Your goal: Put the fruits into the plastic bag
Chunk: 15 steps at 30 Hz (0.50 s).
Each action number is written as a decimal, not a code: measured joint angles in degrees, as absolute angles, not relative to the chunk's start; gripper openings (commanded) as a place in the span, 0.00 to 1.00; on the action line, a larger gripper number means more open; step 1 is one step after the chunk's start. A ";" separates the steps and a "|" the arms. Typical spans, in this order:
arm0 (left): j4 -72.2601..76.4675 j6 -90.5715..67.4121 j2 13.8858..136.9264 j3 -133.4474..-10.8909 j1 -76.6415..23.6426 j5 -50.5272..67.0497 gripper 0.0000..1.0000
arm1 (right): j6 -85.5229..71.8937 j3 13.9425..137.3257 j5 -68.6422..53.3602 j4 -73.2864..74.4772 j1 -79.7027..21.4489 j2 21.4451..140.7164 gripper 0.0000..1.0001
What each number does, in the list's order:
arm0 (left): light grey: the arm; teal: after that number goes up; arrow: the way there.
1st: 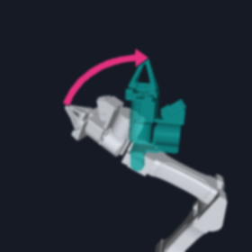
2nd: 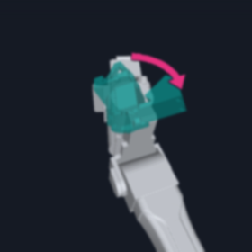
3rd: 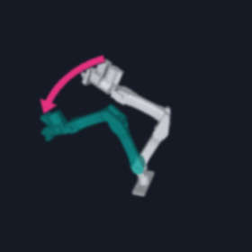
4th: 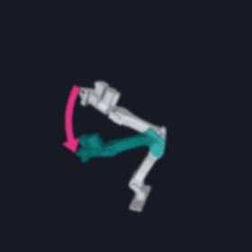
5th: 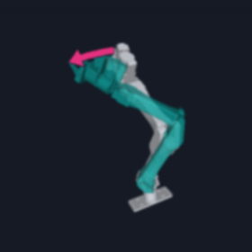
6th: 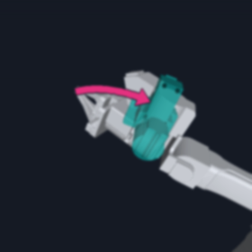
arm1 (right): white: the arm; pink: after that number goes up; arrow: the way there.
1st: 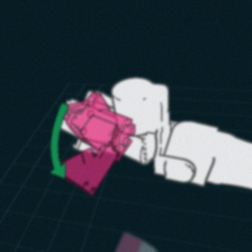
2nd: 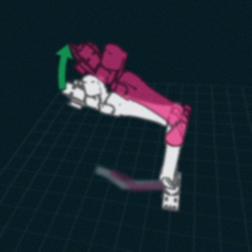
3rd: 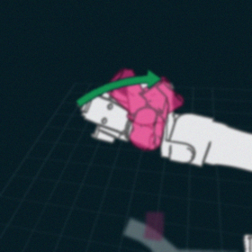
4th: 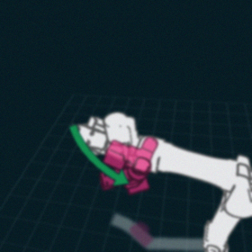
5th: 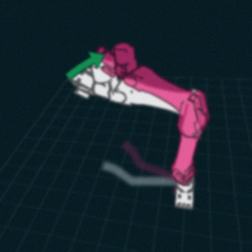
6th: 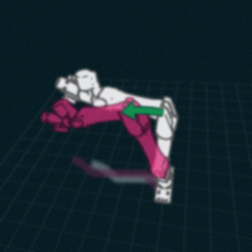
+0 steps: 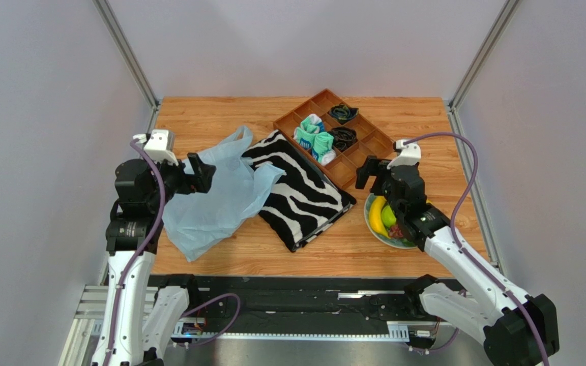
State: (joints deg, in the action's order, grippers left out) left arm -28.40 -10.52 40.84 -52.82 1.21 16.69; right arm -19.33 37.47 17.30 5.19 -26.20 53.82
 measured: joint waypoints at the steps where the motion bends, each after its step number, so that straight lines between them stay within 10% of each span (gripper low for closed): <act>1: -27.73 -10.50 41.23 -52.53 1.23 18.31 0.98 | -19.42 37.47 17.23 5.30 -26.17 53.82 0.93; 15: -26.06 -10.07 55.42 -56.95 -13.56 23.14 0.93 | -19.44 37.43 16.71 7.22 -25.78 50.02 0.93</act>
State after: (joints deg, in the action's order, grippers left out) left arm -26.06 -10.07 55.42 -56.95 -13.56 23.14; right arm -19.44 37.43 16.71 7.22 -25.78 50.02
